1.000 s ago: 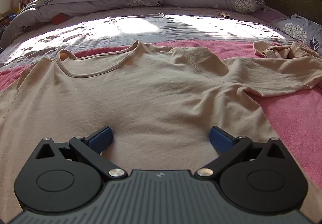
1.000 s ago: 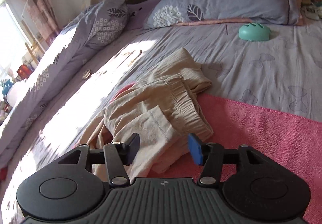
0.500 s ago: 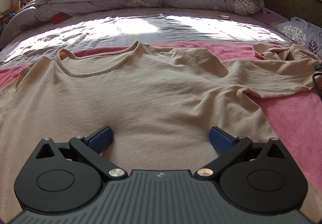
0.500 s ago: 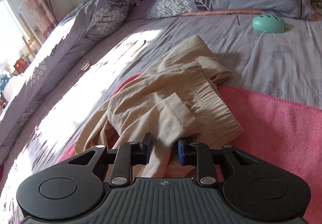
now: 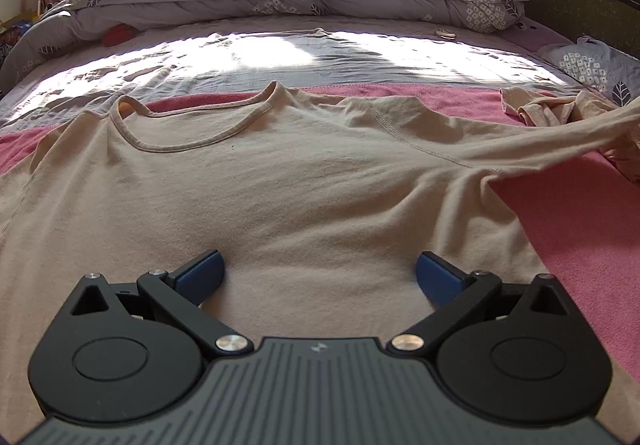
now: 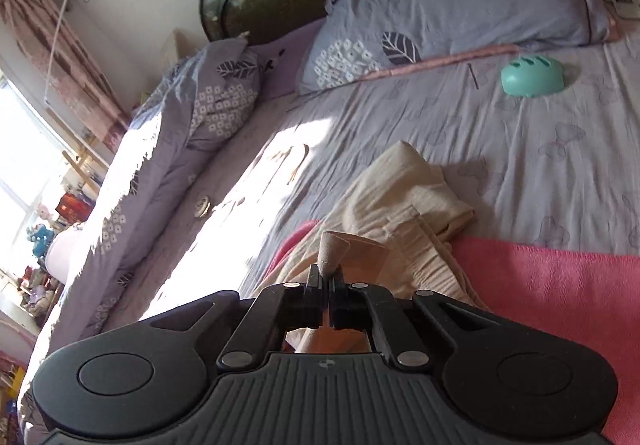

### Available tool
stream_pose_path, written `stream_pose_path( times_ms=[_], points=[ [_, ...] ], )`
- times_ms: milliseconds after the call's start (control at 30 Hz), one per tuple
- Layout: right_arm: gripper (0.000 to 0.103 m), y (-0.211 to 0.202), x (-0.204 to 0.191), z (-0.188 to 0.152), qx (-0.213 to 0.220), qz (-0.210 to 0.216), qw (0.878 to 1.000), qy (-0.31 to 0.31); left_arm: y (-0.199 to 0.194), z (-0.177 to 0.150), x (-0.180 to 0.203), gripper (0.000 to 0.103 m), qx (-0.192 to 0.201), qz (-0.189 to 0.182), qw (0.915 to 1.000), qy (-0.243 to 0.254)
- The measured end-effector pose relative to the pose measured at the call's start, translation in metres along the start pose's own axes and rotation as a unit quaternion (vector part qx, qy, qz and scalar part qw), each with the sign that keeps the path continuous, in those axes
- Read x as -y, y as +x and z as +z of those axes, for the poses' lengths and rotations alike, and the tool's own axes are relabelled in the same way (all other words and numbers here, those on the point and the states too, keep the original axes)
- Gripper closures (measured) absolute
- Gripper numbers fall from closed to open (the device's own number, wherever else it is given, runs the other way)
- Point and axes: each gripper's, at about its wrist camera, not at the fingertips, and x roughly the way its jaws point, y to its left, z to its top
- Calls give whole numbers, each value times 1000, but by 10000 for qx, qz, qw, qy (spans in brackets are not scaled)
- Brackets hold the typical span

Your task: Fold clothes

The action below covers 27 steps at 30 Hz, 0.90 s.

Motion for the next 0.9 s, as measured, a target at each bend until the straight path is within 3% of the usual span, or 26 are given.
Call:
stream_pose_path(
  times_ms=[67,133,200,267,367,500,567,600,633,733,900],
  points=[
    [99,-11,-23,-4,125,206,9990,-386,0,2,0,0,-58,-11,10000,17],
    [99,-31,-68,-14,157,755,9927,-923,-3,10,-4,0,-285,-39,9996,-22],
    [99,-47,-114,-31,-48,1399,9813,-1320,-18,21,-22,1,-590,28,9971,-480],
    [98,-62,-167,-69,-436,2146,9572,-1890,-57,19,-68,2,-361,-12,9908,-1300],
    [97,-64,-203,-156,-1314,2594,9214,-2578,-112,12,-139,1,-76,17,9694,-2455],
    [90,-66,-251,-271,-2451,3126,8512,-3430,-151,-21,-223,1,-304,625,9338,-3511],
    [75,-67,-269,-325,-2964,3267,8133,-3793,-157,-33,-244,1,-377,814,9256,-3677],
    [72,-68,-263,-343,-3146,3127,8067,-3905,-160,-39,-255,1,-414,906,9214,-3757],
    [67,-68,-257,-352,-3251,2994,8037,-3984,-158,-40,-261,1,-473,885,9207,-3771],
    [43,-68,-235,-338,-3179,2646,8146,-4066,-141,-35,-263,1,-653,596,9253,-3689],
    [38,-69,-197,-315,-3048,2057,8303,-4188,-89,5,-227,1,-807,-310,9395,-3314]
  ],
)
